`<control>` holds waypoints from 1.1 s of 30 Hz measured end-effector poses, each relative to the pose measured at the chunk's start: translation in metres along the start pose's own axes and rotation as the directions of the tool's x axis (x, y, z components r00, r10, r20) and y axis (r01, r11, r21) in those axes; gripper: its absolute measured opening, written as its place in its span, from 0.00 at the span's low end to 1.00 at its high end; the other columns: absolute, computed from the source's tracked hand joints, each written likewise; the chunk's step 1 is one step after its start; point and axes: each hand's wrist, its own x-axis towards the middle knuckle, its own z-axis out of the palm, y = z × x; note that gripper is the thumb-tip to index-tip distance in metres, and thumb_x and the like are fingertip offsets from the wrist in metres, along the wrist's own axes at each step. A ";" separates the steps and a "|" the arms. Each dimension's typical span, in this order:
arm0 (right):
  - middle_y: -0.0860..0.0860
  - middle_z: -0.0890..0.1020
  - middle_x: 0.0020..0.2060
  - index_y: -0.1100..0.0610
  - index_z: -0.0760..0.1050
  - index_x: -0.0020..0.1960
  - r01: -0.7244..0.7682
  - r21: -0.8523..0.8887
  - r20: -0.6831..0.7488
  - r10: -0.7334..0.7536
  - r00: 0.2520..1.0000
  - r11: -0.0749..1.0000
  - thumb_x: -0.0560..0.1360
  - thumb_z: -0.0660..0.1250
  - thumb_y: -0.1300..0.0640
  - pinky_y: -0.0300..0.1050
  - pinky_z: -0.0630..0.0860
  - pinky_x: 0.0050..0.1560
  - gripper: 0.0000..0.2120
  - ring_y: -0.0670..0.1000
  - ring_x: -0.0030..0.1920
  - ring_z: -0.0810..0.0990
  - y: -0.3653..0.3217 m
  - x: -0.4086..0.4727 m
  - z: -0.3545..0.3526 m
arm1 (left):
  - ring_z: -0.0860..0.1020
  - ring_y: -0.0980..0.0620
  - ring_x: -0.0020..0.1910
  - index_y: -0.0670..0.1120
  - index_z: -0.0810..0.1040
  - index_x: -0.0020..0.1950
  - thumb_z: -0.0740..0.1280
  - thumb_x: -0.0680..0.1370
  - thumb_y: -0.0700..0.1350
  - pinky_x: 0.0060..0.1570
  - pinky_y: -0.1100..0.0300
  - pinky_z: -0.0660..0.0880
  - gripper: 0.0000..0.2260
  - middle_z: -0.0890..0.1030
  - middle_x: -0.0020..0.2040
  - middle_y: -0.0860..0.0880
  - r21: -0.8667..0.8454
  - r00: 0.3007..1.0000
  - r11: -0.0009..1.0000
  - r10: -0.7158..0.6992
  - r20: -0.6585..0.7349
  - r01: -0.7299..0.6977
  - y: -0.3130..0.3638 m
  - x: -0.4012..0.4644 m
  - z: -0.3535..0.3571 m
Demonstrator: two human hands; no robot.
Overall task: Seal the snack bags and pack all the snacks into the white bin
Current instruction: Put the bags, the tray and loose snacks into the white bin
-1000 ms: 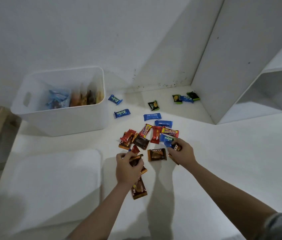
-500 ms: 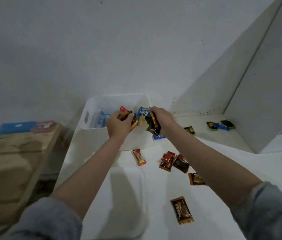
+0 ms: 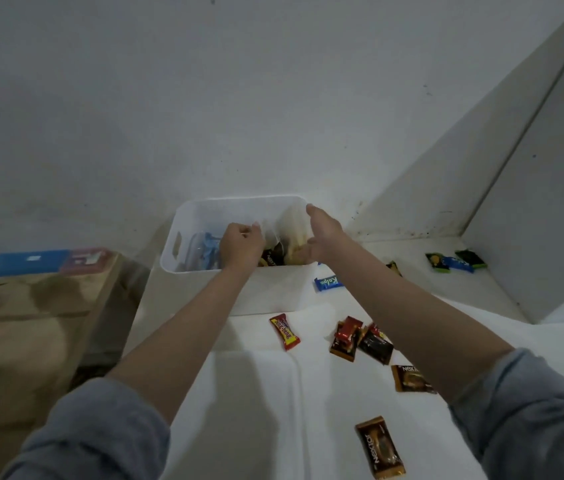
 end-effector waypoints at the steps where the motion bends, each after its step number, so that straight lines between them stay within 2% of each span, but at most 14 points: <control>1: 0.60 0.72 0.62 0.58 0.67 0.66 0.053 -0.019 -0.045 -0.054 0.998 0.998 0.76 0.63 0.49 0.60 0.78 0.55 0.22 0.62 0.55 0.77 0.003 -0.001 -0.007 | 0.75 0.49 0.44 0.44 0.74 0.47 0.63 0.78 0.46 0.44 0.60 0.72 0.06 0.78 0.44 0.47 0.029 0.993 0.994 0.104 -0.055 -0.103 -0.009 -0.010 0.002; 3: 0.62 0.78 0.55 0.62 0.73 0.60 0.172 -0.041 -0.136 -0.176 0.975 0.984 0.77 0.61 0.56 0.57 0.78 0.56 0.15 0.55 0.48 0.80 0.015 -0.004 -0.026 | 0.75 0.50 0.41 0.44 0.75 0.43 0.63 0.77 0.43 0.39 0.63 0.68 0.05 0.78 0.41 0.46 0.046 0.962 0.967 0.255 -0.098 -0.251 -0.029 -0.033 0.007; 5: 0.59 0.79 0.50 0.60 0.75 0.58 0.271 -0.132 -0.215 -0.295 0.931 0.953 0.76 0.61 0.58 0.50 0.78 0.53 0.13 0.52 0.46 0.79 0.032 -0.003 -0.050 | 0.75 0.48 0.39 0.44 0.73 0.39 0.64 0.77 0.41 0.39 0.61 0.68 0.06 0.77 0.38 0.47 0.088 0.944 0.948 0.313 -0.107 -0.305 -0.053 -0.049 0.017; 7: 0.54 0.79 0.54 0.57 0.74 0.59 0.316 -0.304 -0.237 -0.393 0.889 0.899 0.77 0.62 0.55 0.48 0.77 0.51 0.12 0.51 0.49 0.77 0.055 -0.002 -0.082 | 0.75 0.48 0.40 0.44 0.73 0.40 0.65 0.76 0.43 0.42 0.56 0.72 0.05 0.77 0.40 0.46 0.140 0.959 0.953 0.279 -0.051 -0.269 -0.078 -0.062 0.028; 9: 0.54 0.76 0.59 0.56 0.70 0.63 0.325 -0.511 -0.187 -0.471 0.862 0.796 0.77 0.64 0.50 0.47 0.74 0.54 0.18 0.51 0.54 0.75 0.086 -0.006 -0.124 | 0.76 0.46 0.47 0.43 0.75 0.48 0.67 0.76 0.47 0.48 0.55 0.73 0.08 0.77 0.49 0.43 0.226 0.983 0.957 0.169 0.071 -0.181 -0.101 -0.074 0.038; 11: 0.56 0.72 0.66 0.54 0.66 0.69 0.307 -0.769 -0.057 -0.539 0.840 0.561 0.73 0.65 0.39 0.52 0.71 0.61 0.30 0.54 0.63 0.71 0.125 -0.016 -0.167 | 0.73 0.41 0.60 0.43 0.73 0.60 0.69 0.74 0.52 0.58 0.52 0.71 0.20 0.73 0.61 0.41 0.405 0.980 0.905 0.053 0.192 -0.128 -0.124 -0.078 0.048; 13: 0.56 0.61 0.74 0.47 0.56 0.74 0.246 -0.945 0.121 -0.467 0.876 0.217 0.66 0.63 0.27 0.62 0.61 0.69 0.44 0.59 0.73 0.60 0.165 -0.029 -0.205 | 0.64 0.39 0.70 0.46 0.66 0.70 0.68 0.72 0.59 0.67 0.46 0.63 0.31 0.64 0.72 0.41 0.600 0.954 0.782 -0.020 0.300 -0.172 -0.140 -0.082 0.058; 15: 0.54 0.43 0.77 0.40 0.42 0.76 0.228 -0.972 0.236 -0.265 0.935 -0.061 0.61 0.63 0.24 0.70 0.46 0.70 0.52 0.61 0.76 0.44 0.200 -0.045 -0.231 | 0.55 0.40 0.75 0.50 0.58 0.75 0.64 0.73 0.64 0.71 0.39 0.54 0.36 0.53 0.78 0.45 0.717 0.922 0.662 -0.099 0.375 -0.221 -0.151 -0.085 0.070; 17: 0.54 0.32 0.75 0.38 0.34 0.74 0.299 -0.927 0.332 -0.127 0.935 -0.227 0.62 0.61 0.24 0.72 0.38 0.69 0.52 0.61 0.75 0.34 0.227 -0.058 -0.248 | 0.49 0.41 0.77 0.49 0.51 0.77 0.60 0.74 0.66 0.71 0.36 0.50 0.38 0.47 0.79 0.47 0.780 0.890 0.559 -0.154 0.430 -0.280 -0.158 -0.087 0.084; 20: 0.55 0.30 0.73 0.40 0.37 0.75 0.295 -0.925 0.336 -0.153 0.929 -0.239 0.68 0.53 0.25 0.76 0.41 0.68 0.45 0.64 0.75 0.34 0.243 -0.062 -0.267 | 0.48 0.41 0.77 0.46 0.50 0.77 0.58 0.74 0.68 0.71 0.36 0.51 0.40 0.45 0.79 0.45 0.821 0.882 0.490 -0.195 0.430 -0.292 -0.159 -0.098 0.110; 23: 0.57 0.38 0.77 0.42 0.40 0.76 0.128 -0.980 0.165 -0.255 0.953 -0.154 0.68 0.54 0.26 0.74 0.42 0.68 0.44 0.64 0.76 0.38 0.229 -0.049 -0.293 | 0.52 0.37 0.75 0.47 0.52 0.76 0.58 0.71 0.71 0.70 0.37 0.55 0.42 0.49 0.77 0.43 0.798 0.898 0.557 -0.193 0.394 -0.231 -0.150 -0.118 0.144; 25: 0.58 0.40 0.77 0.43 0.39 0.76 0.083 -0.986 0.124 -0.300 0.946 -0.145 0.67 0.53 0.25 0.74 0.42 0.67 0.47 0.65 0.76 0.39 0.210 -0.035 -0.314 | 0.53 0.35 0.74 0.49 0.52 0.76 0.59 0.71 0.70 0.70 0.38 0.57 0.41 0.52 0.76 0.42 0.762 0.904 0.608 -0.163 0.395 -0.223 -0.144 -0.133 0.171; 28: 0.58 0.37 0.76 0.43 0.35 0.76 0.072 -0.983 0.120 -0.298 0.947 -0.167 0.64 0.49 0.22 0.74 0.42 0.67 0.49 0.65 0.75 0.36 0.180 -0.008 -0.342 | 0.54 0.35 0.72 0.58 0.51 0.76 0.62 0.72 0.67 0.69 0.38 0.58 0.36 0.51 0.75 0.42 0.744 0.921 0.629 -0.113 0.374 -0.225 -0.138 -0.150 0.206; 33: 0.57 0.36 0.76 0.40 0.33 0.75 0.156 -0.963 0.216 -0.283 0.934 -0.219 0.57 0.53 0.18 0.76 0.44 0.66 0.56 0.67 0.75 0.36 0.142 0.044 -0.361 | 0.53 0.36 0.73 0.67 0.54 0.73 0.59 0.75 0.65 0.68 0.35 0.58 0.28 0.51 0.76 0.42 0.796 0.937 0.541 -0.037 0.346 -0.273 -0.139 -0.160 0.243</control>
